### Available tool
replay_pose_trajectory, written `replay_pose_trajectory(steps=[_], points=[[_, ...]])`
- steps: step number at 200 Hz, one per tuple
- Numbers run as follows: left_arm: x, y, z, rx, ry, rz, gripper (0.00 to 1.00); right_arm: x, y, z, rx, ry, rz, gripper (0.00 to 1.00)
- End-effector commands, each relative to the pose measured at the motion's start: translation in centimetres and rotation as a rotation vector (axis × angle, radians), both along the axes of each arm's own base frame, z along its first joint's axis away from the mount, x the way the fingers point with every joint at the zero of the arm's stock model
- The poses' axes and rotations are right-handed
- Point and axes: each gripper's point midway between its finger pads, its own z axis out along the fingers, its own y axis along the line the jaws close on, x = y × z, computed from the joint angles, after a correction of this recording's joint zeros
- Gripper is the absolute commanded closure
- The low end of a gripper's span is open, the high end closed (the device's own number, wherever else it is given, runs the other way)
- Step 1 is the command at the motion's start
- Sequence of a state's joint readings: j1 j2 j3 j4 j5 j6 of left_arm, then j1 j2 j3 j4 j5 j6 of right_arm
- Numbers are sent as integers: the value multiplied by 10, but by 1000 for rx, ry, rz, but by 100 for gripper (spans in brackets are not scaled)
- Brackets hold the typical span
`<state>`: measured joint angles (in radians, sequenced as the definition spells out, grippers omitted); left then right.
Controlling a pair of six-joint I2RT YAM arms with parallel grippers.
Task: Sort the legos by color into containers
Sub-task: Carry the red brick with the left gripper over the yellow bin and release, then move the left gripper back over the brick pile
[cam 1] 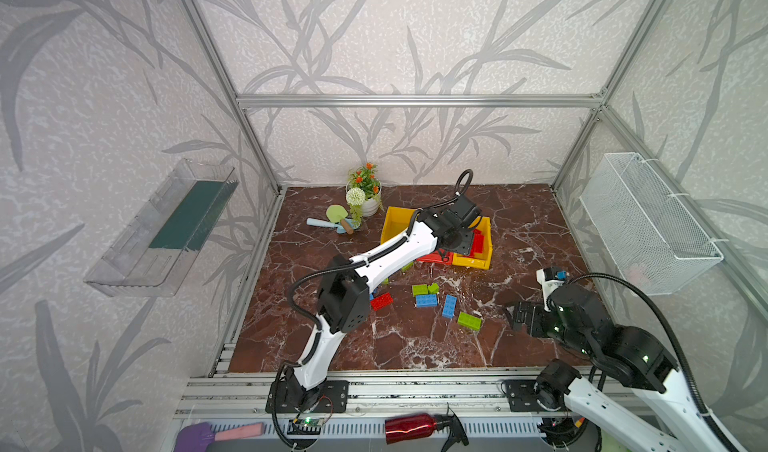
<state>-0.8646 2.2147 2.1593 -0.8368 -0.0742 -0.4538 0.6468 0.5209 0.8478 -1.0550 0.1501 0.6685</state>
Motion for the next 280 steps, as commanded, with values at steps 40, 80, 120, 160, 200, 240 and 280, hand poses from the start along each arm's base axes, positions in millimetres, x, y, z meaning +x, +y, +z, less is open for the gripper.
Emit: replay_pose_trajectory(steps=[40, 80, 120, 160, 200, 240, 280], points=[[41, -48, -22, 16, -66, -112, 71, -3, -12, -9, -27, 18, -51, 1], [66, -49, -39, -63, -46, -63, 70, 2, -11, -10, -54, 16, -49, 1], [70, -58, -47, -102, -45, -81, 52, 10, -6, -14, -73, 29, -46, 1], [76, -61, -38, -135, -66, -68, 10, 15, -1, -11, -57, 27, -40, 1], [69, -63, -6, -182, -83, -68, 1, 14, -1, -4, -51, 12, -34, 1], [43, -22, 16, -107, -73, 17, 2, 9, 2, -4, -45, 28, -6, 1], [-13, 63, 8, -69, -74, 167, 2, 4, 10, -8, -3, 49, 29, 1]])
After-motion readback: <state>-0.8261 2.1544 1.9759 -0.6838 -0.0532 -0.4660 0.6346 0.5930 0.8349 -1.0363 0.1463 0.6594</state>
